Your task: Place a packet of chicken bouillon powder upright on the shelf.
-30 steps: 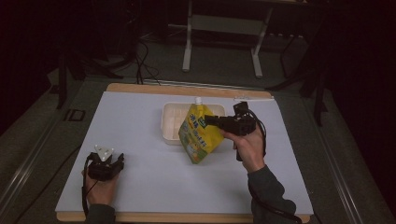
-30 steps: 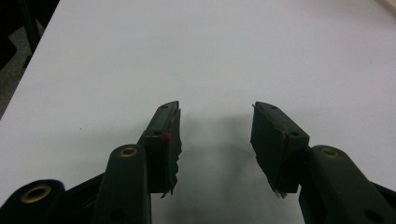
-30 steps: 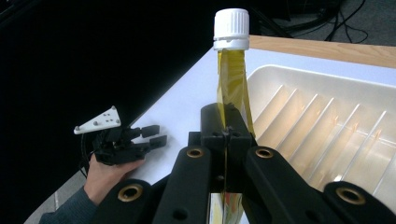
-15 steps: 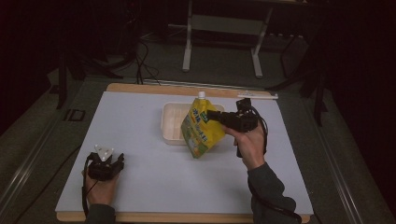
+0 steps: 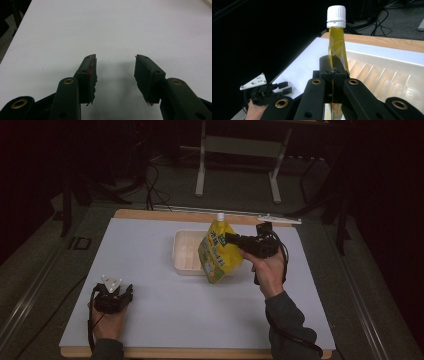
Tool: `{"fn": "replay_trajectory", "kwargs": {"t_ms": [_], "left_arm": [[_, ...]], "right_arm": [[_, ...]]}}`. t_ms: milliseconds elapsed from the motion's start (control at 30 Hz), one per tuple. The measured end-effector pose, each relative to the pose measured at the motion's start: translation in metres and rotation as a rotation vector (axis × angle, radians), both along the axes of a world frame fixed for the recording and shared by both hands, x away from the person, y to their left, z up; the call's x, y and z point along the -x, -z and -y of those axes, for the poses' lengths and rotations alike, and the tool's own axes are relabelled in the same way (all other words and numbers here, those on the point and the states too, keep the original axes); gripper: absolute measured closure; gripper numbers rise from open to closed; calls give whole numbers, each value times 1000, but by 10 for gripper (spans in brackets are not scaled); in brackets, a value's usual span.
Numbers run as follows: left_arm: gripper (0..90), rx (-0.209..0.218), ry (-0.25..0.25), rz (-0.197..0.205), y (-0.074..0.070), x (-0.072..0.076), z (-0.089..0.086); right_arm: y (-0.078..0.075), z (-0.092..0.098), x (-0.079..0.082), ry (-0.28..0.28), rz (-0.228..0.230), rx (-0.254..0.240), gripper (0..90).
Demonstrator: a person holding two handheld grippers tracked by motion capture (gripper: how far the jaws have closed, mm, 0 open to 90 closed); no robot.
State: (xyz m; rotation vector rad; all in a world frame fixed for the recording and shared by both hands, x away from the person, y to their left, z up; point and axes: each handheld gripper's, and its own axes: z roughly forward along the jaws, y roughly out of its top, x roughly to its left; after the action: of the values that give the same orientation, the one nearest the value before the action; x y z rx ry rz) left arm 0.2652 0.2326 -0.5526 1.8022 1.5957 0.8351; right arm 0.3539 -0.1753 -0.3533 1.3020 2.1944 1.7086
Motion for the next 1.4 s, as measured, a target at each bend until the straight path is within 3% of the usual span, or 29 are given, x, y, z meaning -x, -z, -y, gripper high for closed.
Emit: {"fn": "replay_trajectory", "kwargs": {"t_ms": [767, 1100, 1400], "left_arm": [[521, 2, 1, 3, 0, 0, 0], [520, 2, 1, 3, 0, 0, 0], [520, 2, 2, 4, 0, 0, 0]], "right_arm": [[0, 4, -10, 103, 38, -33, 900], [-3, 0, -11, 169, 91, -1, 900], [1, -3, -13, 208, 108, 26, 900]]}}
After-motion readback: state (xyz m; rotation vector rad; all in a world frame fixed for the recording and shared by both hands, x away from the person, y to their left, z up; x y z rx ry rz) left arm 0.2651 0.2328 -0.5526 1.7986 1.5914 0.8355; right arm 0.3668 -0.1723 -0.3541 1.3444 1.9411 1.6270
